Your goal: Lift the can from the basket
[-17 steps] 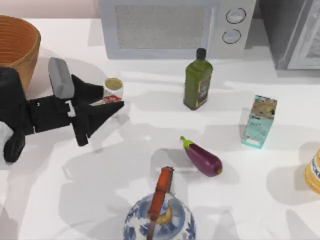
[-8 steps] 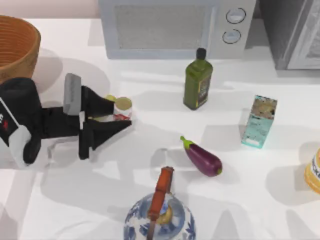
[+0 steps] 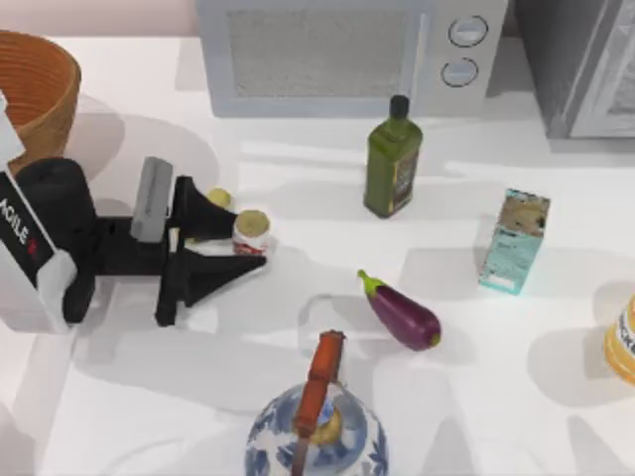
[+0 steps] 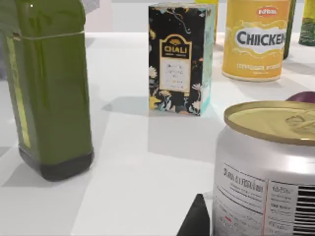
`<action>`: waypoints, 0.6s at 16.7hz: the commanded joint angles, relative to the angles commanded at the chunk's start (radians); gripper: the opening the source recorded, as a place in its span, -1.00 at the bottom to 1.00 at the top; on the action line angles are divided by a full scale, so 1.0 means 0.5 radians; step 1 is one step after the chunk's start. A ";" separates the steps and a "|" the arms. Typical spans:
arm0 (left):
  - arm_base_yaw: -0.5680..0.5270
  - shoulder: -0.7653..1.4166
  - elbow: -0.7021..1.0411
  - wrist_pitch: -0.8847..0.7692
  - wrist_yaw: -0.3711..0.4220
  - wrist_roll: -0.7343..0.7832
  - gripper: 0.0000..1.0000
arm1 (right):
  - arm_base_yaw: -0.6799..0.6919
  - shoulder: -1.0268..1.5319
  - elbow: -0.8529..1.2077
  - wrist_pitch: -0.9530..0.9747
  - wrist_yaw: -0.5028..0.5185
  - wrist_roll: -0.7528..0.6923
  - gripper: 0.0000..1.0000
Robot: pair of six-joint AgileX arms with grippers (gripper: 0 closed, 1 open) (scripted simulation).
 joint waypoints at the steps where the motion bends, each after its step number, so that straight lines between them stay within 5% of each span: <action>1: 0.000 0.000 0.000 0.000 0.000 0.000 -1.00 | 0.000 0.000 0.000 0.000 0.000 0.000 1.00; 5: 0.000 0.000 0.000 0.000 0.000 0.000 -1.00 | 0.000 0.000 0.000 0.000 0.000 0.000 1.00; 10: 0.000 0.000 0.000 0.000 0.000 0.000 -0.25 | 0.000 0.000 0.000 0.000 0.000 0.000 1.00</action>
